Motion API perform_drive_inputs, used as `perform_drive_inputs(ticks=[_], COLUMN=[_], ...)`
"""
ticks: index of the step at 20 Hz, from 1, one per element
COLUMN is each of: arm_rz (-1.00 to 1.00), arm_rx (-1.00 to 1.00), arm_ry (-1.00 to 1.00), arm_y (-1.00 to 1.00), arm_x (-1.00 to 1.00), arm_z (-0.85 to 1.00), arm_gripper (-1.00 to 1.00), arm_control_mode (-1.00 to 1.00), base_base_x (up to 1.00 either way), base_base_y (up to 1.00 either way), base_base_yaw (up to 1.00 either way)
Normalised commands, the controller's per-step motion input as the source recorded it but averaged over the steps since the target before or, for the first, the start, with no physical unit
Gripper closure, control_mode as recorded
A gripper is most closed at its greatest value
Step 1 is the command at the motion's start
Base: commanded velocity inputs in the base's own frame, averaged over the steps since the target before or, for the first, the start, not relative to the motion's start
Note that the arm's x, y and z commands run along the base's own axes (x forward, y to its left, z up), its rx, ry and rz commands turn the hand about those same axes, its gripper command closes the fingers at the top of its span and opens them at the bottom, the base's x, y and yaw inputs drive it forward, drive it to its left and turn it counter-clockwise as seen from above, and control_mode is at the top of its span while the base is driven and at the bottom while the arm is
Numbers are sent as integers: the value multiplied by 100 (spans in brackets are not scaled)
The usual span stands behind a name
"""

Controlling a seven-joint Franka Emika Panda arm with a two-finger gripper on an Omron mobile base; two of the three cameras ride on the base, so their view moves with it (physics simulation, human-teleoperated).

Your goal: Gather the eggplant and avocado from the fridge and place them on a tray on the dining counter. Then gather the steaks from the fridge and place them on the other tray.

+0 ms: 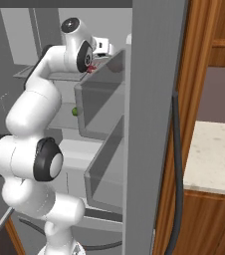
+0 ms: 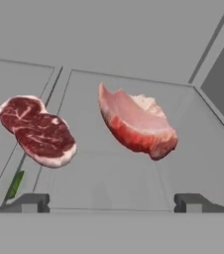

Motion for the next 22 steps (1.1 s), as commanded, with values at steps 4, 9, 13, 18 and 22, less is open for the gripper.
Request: perform_drive_inputs(ticks=[4,9,13,18,22], arm_rz=[0,0,0,0,0], arm_rx=[0,0,0,0,0], arm_ry=[0,0,0,1,2], arm_y=[-2,-2,-13,-16,-8], arm_x=[53,53,40,29,30], arm_z=[-12,-6,-2,-4,-7], arm_gripper=[-100,-100,-100,-100,-100], arm_control_mode=[-100,-100,-100,-100,-100], base_base_x=[0,0,0,0,0], base_base_y=[0,0,0,0,0], base_base_yaw=[0,0,0,0,0])
